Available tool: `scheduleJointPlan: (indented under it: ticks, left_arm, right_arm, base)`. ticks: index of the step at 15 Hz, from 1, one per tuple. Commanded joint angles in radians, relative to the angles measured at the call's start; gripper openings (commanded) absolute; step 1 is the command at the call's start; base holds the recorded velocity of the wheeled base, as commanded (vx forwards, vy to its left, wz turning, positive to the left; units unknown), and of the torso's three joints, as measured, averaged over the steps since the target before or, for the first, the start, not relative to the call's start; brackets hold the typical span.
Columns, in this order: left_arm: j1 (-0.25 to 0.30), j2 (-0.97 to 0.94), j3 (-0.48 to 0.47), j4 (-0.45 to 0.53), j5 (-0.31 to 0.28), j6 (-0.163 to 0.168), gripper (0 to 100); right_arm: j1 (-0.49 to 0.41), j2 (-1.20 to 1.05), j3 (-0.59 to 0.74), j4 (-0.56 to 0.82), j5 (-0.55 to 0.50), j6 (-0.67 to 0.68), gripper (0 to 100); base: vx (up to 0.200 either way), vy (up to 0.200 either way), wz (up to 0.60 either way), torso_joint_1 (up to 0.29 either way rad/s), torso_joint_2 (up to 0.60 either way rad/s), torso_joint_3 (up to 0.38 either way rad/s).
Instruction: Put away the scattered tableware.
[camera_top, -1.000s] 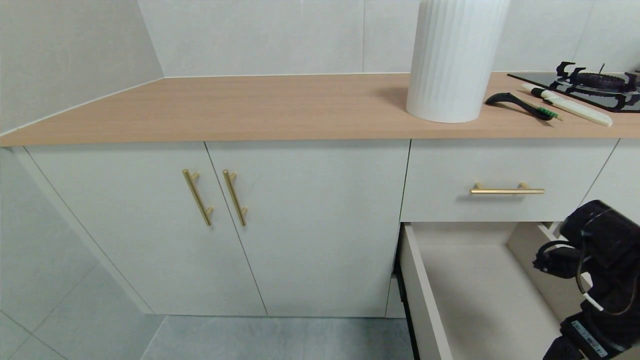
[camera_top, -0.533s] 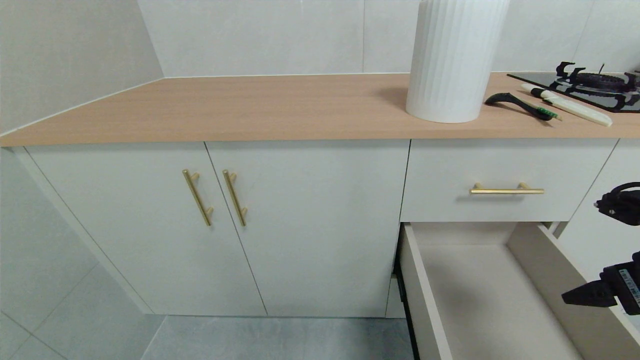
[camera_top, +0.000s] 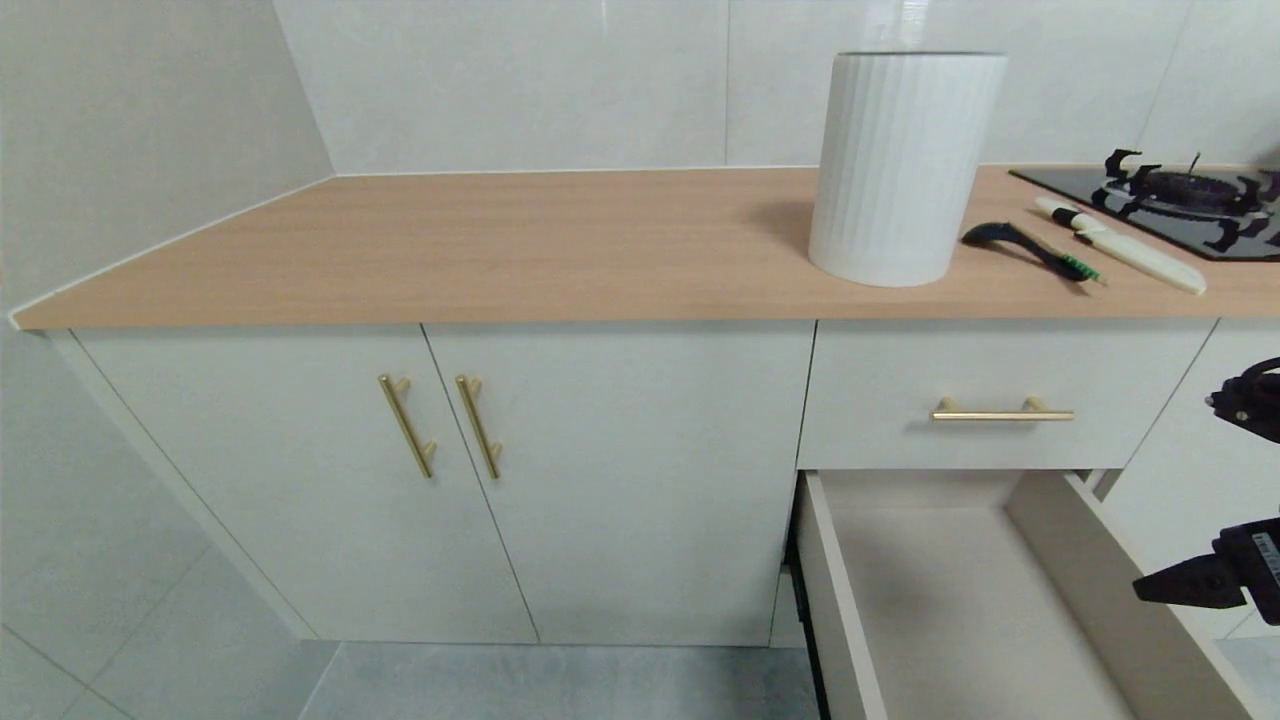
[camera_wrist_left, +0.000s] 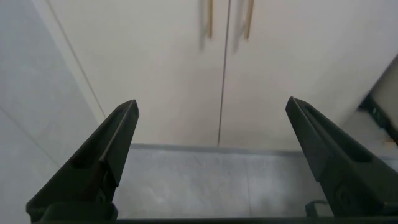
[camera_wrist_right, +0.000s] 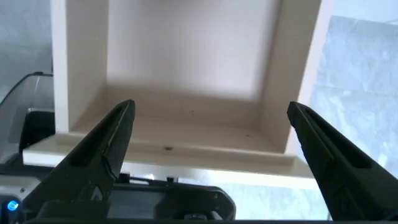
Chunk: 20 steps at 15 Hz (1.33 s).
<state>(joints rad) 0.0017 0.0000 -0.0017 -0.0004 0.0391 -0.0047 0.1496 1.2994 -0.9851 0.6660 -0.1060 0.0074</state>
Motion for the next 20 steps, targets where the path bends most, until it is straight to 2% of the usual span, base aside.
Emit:
scheduleJointPlan:
  ticks: [1,9,10,12,14,17,20]
  left_arm:
    - [0.0,0.002,0.0,0.0,0.001,-0.001,100]
    - [0.0,0.002,0.0,0.0,0.001,-0.001,100]
    - [0.0,0.002,0.0,0.0,0.001,0.0,100]
    - [0.0,0.002,0.0,0.0,0.001,-0.001,100]
    - [0.0,0.002,0.0,0.0,0.001,0.0,100]
    - [0.0,0.002,0.0,0.0,0.001,-0.001,100]
    - [0.0,0.002,0.0,0.0,0.001,-0.001,100]
  right_arm:
    - [0.001,0.011,0.0,-0.002,0.0,0.0,100]
    - [-0.035,0.04,0.002,-0.032,0.0,-0.001,100]
    - [-0.035,0.041,-0.012,-0.072,0.0,0.002,100]
    - [-0.068,0.093,-0.125,-0.152,0.0,0.002,100]
    - [-0.114,0.21,-0.293,-0.146,0.006,0.003,100]
    - [-0.123,0.319,-0.454,-0.144,0.0,0.006,100]
    - [-0.111,0.437,-0.56,-0.144,-0.001,0.124,100]
  base:
    - [0.0,0.0,0.0,0.027,-0.54,-0.266]
    - [0.0,0.0,0.0,0.201,-0.43,-0.248]
    - [0.0,0.0,0.0,0.056,-0.11,-0.076]
    - [0.0,0.0,0.0,0.018,-0.03,-0.011]
    - [0.0,0.0,0.0,0.0,0.0,0.0]
    - [0.0,0.0,0.0,0.0,0.0,0.0]
    - [0.0,0.0,0.0,0.0,0.0,0.0]
